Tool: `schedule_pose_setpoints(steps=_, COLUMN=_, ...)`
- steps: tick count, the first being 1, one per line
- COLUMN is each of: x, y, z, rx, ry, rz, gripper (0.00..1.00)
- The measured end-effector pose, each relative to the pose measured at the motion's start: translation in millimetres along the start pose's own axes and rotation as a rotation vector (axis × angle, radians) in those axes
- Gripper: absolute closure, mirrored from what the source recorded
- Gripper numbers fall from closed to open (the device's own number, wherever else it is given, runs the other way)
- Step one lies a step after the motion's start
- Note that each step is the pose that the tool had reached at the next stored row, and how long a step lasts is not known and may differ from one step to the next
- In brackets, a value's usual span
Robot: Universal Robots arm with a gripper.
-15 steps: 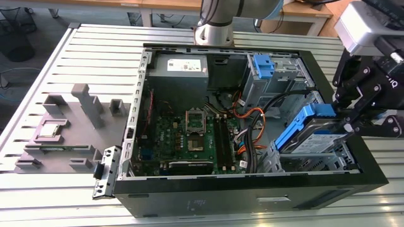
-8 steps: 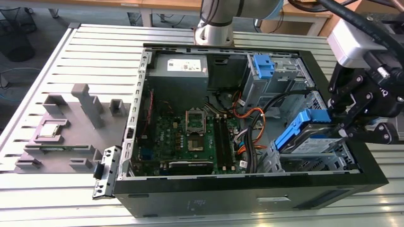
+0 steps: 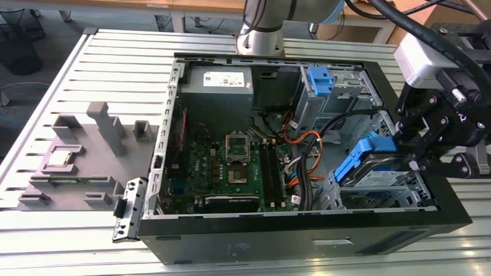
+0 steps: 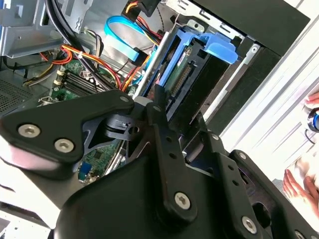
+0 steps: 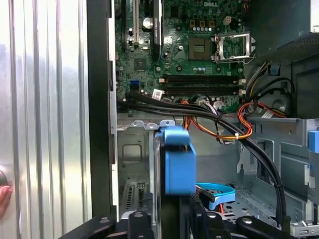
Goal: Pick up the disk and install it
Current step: 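Insert the disk into the insertion slot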
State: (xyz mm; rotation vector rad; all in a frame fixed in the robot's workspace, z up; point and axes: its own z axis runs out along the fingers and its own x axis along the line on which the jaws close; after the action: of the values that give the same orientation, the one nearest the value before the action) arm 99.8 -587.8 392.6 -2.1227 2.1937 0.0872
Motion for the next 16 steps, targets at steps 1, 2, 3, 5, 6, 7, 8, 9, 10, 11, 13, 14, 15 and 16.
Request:
schedule_pose_setpoints(steps=1, x=0.0, y=0.0, z=0.0, rx=0.0000, ry=-0.0001, rz=0.000, gripper=0.58)
schedule_pose_setpoints(steps=2, x=0.0, y=0.0, z=0.0, rx=0.0000, ry=0.0000, rz=0.000, gripper=0.58)
schedule_pose_setpoints(steps=3, x=0.0, y=0.0, z=0.1, rx=0.0000, ry=0.0000, rz=0.000, gripper=0.51)
schedule_pose_setpoints(steps=5, x=0.0, y=0.0, z=0.1, rx=0.0000, ry=-0.0001, rz=0.000, gripper=0.51)
schedule_pose_setpoints(steps=6, x=0.0, y=0.0, z=0.1, rx=0.0000, ry=-0.0001, rz=0.000, gripper=0.51)
schedule_pose_setpoints(steps=7, x=0.0, y=0.0, z=0.3, rx=0.0000, ry=0.0000, rz=0.000, gripper=0.51)
schedule_pose_setpoints(steps=8, x=0.1, y=0.1, z=1.3, rx=0.0000, ry=-0.0004, rz=0.000, gripper=0.51)
schedule_pose_setpoints(steps=9, x=0.3, y=0.1, z=2.9, rx=0.0000, ry=-0.0003, rz=0.000, gripper=0.51)
schedule_pose_setpoints(steps=10, x=0.5, y=0.1, z=4.7, rx=0.0001, ry=-0.0002, rz=0.000, gripper=0.51)
schedule_pose_setpoints(steps=11, x=0.6, y=0.2, z=6.3, rx=0.0001, ry=-0.0001, rz=0.000, gripper=0.51)
schedule_pose_setpoints(steps=13, x=1.1, y=0.5, z=10.1, rx=0.0001, ry=-0.0001, rz=0.000, gripper=0.51)
schedule_pose_setpoints(steps=14, x=1.2, y=0.6, z=11.9, rx=0.0001, ry=-0.0001, rz=0.000, gripper=0.51)
schedule_pose_setpoints(steps=15, x=1.4, y=0.8, z=13.7, rx=0.0002, ry=0.0000, rz=0.000, gripper=0.51)
schedule_pose_setpoints(steps=16, x=1.6, y=1.0, z=15.5, rx=0.0002, ry=0.0000, rz=0.000, gripper=0.51)
